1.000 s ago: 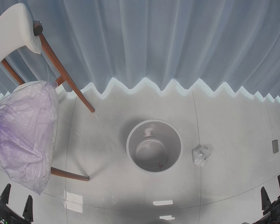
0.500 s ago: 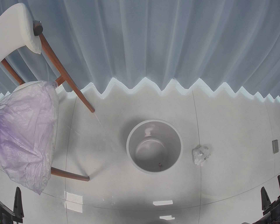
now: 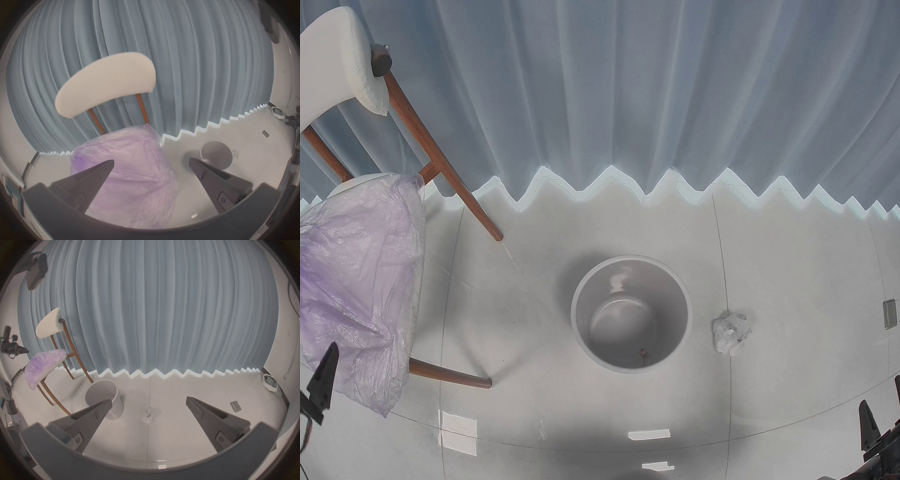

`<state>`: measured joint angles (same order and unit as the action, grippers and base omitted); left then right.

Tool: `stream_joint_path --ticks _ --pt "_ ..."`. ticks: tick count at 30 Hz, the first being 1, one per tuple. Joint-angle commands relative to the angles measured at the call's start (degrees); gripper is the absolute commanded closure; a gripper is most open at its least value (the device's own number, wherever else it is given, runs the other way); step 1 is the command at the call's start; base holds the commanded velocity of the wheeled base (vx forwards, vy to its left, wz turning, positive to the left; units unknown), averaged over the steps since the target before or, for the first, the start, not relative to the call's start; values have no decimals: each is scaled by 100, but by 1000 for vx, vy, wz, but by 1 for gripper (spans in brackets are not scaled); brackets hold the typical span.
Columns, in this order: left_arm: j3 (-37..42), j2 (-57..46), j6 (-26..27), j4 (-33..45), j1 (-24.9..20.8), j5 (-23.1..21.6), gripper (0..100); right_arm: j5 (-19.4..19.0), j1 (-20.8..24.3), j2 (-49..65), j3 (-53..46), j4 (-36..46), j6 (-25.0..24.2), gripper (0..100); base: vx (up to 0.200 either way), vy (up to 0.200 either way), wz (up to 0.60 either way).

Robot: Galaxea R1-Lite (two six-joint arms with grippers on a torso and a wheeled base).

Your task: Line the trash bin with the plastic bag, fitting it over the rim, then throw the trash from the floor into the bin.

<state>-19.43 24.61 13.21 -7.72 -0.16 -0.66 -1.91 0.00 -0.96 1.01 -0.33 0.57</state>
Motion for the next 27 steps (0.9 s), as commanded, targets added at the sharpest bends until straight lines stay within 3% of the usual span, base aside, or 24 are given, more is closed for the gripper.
stream_joint_path --ticks 1,7,8,12,14,17,27 --pt "-1572 2812 -100 16 -125 31 0 -2 0 79 -101 -2 -5 0 0 0 0" --pt "-2100 3603 -100 25 -459 426 0 -2 0 79 -101 -2 -5 0 0 0 0" --pt "-2434 4060 -161 42 -881 743 0 -2 0 79 -101 -2 -5 0 0 0 0" --pt "-2548 4456 -161 51 -1206 1156 0 -2 0 88 -101 -2 -5 0 0 0 0" --pt "-2636 4702 -161 60 -1593 1692 0 -2 0 88 -101 -2 -5 0 0 0 0" --pt "-2724 4948 -161 51 -1962 2096 0 -2 0 88 -101 -2 -5 0 0 0 0" --pt "-2733 5642 -100 16 -2304 3318 0 -2 0 88 -101 -2 -5 0 0 0 0"
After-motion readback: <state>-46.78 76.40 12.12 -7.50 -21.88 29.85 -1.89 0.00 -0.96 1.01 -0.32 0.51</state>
